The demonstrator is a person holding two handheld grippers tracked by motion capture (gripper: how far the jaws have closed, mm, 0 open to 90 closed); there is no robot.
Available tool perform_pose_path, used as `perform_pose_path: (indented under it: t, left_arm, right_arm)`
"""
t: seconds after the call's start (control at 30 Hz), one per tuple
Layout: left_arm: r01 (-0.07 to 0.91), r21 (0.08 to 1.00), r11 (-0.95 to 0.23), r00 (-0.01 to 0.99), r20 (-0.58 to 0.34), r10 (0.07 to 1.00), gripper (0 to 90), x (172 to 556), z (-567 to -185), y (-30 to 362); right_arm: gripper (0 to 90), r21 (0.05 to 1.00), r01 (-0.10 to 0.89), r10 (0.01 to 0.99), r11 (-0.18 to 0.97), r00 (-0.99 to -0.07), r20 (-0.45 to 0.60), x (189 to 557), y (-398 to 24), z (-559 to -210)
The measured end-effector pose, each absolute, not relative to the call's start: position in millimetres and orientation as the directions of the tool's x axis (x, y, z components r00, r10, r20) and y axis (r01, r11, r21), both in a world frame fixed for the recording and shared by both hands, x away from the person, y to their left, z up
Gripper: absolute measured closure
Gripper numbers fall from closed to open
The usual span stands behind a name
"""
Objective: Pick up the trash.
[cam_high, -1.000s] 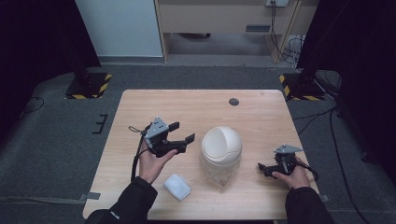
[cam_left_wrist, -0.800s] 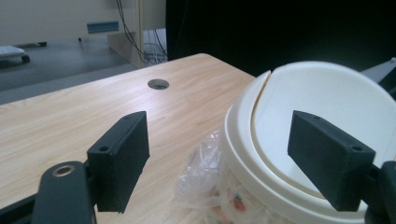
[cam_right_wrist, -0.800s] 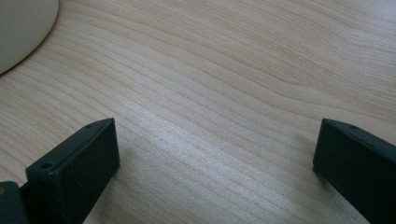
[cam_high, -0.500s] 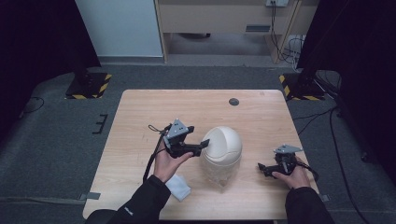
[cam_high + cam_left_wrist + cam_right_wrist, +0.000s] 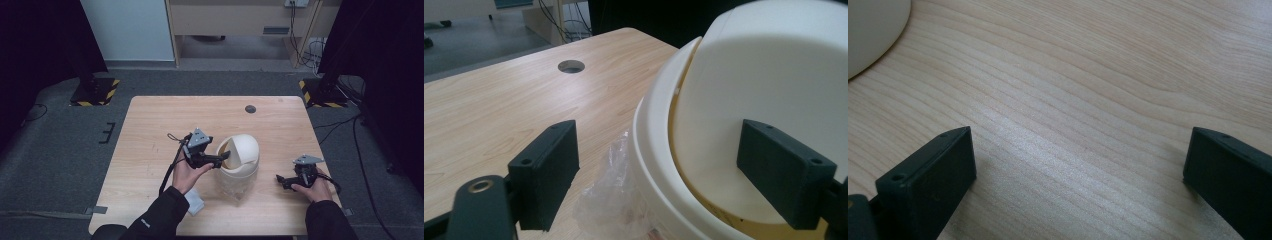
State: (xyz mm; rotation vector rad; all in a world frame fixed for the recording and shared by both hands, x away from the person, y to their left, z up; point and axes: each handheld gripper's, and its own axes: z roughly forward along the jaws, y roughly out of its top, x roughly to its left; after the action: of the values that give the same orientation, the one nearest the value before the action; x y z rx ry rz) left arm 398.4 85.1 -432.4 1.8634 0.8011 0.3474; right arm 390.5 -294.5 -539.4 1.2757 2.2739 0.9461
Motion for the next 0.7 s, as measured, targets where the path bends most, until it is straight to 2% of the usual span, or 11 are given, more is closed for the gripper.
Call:
perform_pose_path:
  t: [0.43,0.7]
  left_arm:
    - [0.369,0.891,-0.264,0.738,-0.108,0.666,16.1,400.7,-433.3,80.0]
    - [0.343,0.902,-0.261,0.73,-0.081,0.679,15.8,385.3,-420.4,115.3]
  right_arm:
    - [0.6,0.706,0.606,0.852,0.366,-0.524,0.008,390.5,-294.5,-539.4]
    - [0.5,0.706,0.606,0.852,0.366,-0.524,0.008,390.5,-294.5,-539.4]
